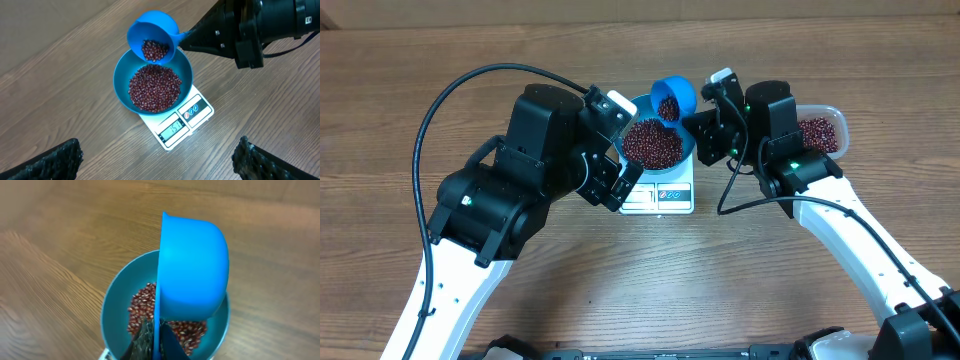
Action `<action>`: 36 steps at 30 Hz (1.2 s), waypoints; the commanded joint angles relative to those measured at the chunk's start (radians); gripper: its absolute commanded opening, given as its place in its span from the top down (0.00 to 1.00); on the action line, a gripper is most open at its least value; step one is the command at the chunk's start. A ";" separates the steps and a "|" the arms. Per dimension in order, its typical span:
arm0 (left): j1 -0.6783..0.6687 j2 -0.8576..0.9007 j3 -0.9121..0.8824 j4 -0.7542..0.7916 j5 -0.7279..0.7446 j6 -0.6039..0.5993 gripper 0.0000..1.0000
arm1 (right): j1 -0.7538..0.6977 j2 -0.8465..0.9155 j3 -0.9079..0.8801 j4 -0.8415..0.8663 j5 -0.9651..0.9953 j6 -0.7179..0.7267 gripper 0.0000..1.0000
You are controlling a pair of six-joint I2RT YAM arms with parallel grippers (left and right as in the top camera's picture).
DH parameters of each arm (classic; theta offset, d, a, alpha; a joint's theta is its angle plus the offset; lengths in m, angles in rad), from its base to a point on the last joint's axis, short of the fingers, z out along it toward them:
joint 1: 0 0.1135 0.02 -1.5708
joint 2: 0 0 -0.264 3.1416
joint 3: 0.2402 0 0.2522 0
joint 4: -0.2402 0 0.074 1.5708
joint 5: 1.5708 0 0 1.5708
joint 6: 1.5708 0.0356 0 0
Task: Scoop item into bowl and weigh 150g on scale
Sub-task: 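Tilt the scoop with the right gripper to pour beans into the bowl, then return the scoop with the right gripper and dip it into the tub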
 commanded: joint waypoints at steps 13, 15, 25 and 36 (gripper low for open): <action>0.002 0.005 0.021 0.002 0.018 -0.011 0.01 | -0.163 -0.008 0.032 0.077 -0.205 0.333 0.96; 0.002 0.005 0.021 0.002 0.018 -0.011 0.00 | -0.185 -0.009 0.032 0.076 -0.217 0.333 0.96; 0.002 0.005 0.021 0.001 0.018 -0.010 0.00 | -0.312 -0.024 0.032 0.061 -0.215 0.320 0.96; 0.002 0.005 0.021 0.001 0.018 -0.010 0.00 | -0.541 -0.058 0.032 -0.132 -0.116 0.089 0.96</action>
